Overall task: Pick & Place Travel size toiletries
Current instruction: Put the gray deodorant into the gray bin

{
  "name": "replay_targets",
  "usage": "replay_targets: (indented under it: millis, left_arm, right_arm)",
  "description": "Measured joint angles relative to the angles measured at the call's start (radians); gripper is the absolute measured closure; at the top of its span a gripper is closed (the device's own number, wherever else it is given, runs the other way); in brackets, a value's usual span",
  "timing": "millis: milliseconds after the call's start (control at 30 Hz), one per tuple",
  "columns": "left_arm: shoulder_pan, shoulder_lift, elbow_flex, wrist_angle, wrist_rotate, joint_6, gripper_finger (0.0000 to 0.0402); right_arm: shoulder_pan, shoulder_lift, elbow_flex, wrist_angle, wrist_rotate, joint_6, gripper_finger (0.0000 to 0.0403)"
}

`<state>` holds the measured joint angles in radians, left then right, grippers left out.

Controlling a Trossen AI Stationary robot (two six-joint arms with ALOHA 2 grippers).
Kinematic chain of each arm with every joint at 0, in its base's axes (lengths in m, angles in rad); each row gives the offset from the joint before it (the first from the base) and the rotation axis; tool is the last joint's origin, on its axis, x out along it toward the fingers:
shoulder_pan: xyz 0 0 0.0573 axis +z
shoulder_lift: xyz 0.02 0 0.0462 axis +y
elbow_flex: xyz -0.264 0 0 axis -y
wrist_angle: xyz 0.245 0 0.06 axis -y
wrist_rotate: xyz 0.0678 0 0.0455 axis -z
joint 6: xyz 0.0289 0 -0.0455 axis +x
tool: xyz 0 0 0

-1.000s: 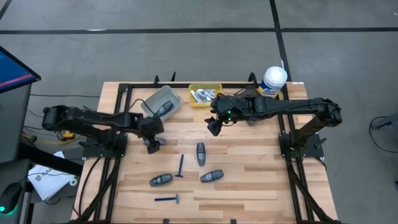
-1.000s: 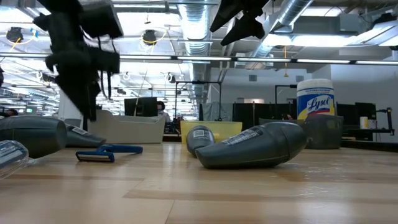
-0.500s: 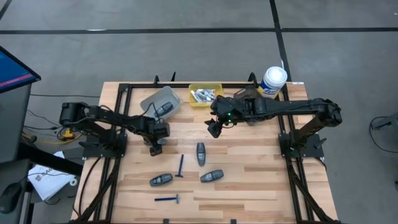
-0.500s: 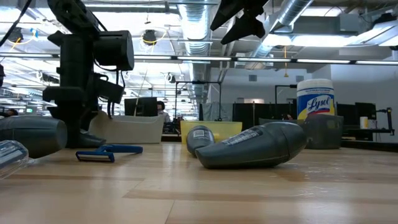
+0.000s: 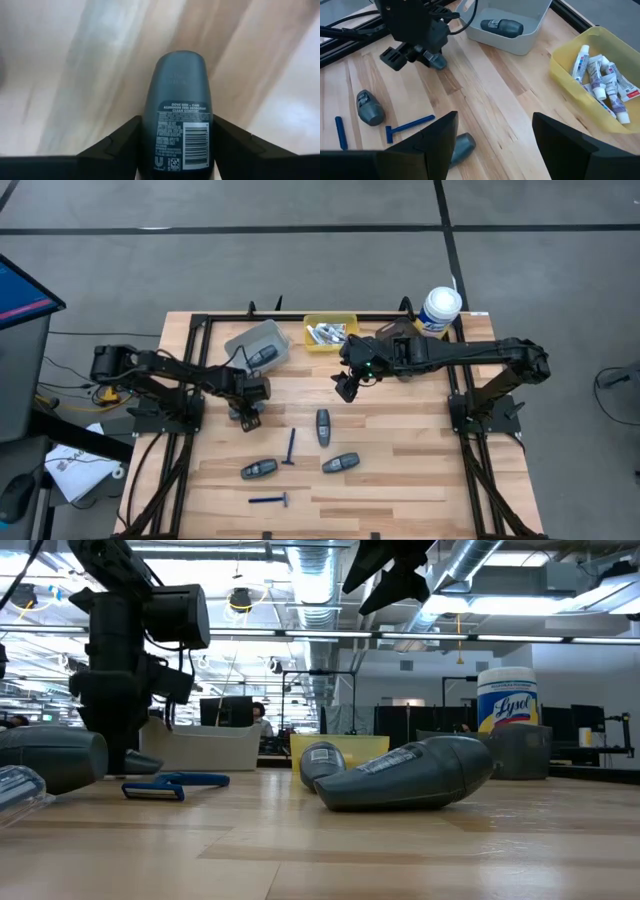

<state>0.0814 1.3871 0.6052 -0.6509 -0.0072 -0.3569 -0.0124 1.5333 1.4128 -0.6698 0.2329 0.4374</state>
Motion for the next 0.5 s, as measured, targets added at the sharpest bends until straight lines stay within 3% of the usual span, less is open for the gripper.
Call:
replay_targets:
  millis: [167, 500]
  left_arm:
    - [0.0, -0.021, 0.014, 0.007, 0.041, -0.03, 0.0208]
    - [0.0, -0.102, 0.132, 0.023, 0.028, -0.041, 0.0208]
  right_arm:
    - [-0.001, 0.0, 0.0, 0.0, 0.0, 0.0, 0.0155]
    - [-0.001, 0.0, 0.0, -0.001, 0.0, 0.0, 0.0155]
